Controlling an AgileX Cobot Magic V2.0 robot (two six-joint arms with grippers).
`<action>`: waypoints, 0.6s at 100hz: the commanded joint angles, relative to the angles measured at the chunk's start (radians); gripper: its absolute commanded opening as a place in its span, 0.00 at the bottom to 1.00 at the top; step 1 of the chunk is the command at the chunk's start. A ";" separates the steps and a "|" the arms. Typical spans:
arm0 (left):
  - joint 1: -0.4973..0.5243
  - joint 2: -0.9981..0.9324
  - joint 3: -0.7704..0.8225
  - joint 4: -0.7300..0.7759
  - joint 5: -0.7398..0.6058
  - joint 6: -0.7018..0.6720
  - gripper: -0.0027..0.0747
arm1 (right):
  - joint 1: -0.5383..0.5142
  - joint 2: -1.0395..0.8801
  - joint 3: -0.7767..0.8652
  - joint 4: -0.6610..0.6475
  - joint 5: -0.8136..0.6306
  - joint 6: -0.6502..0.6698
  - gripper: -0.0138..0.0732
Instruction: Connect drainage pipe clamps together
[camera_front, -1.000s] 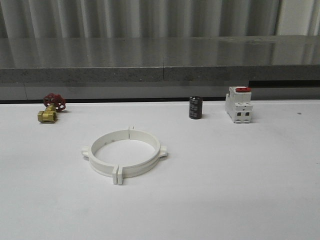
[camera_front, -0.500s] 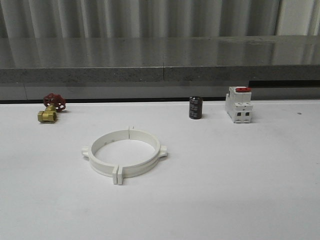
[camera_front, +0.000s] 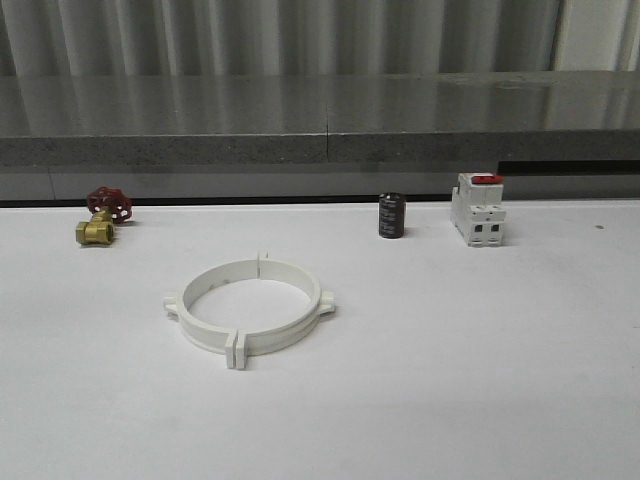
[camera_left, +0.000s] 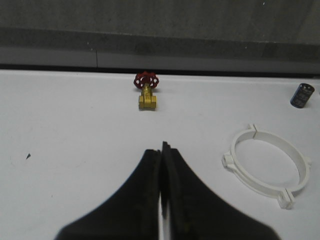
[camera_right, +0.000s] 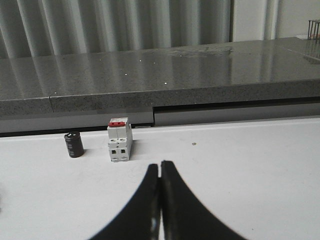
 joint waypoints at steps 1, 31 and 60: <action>0.004 -0.017 0.044 -0.044 -0.219 0.050 0.01 | 0.000 -0.014 -0.016 -0.009 -0.085 0.000 0.08; 0.024 -0.214 0.215 -0.052 -0.265 0.050 0.01 | 0.000 -0.014 -0.016 -0.009 -0.085 0.000 0.08; 0.134 -0.410 0.355 -0.052 -0.267 0.050 0.01 | 0.000 -0.014 -0.016 -0.009 -0.085 0.000 0.08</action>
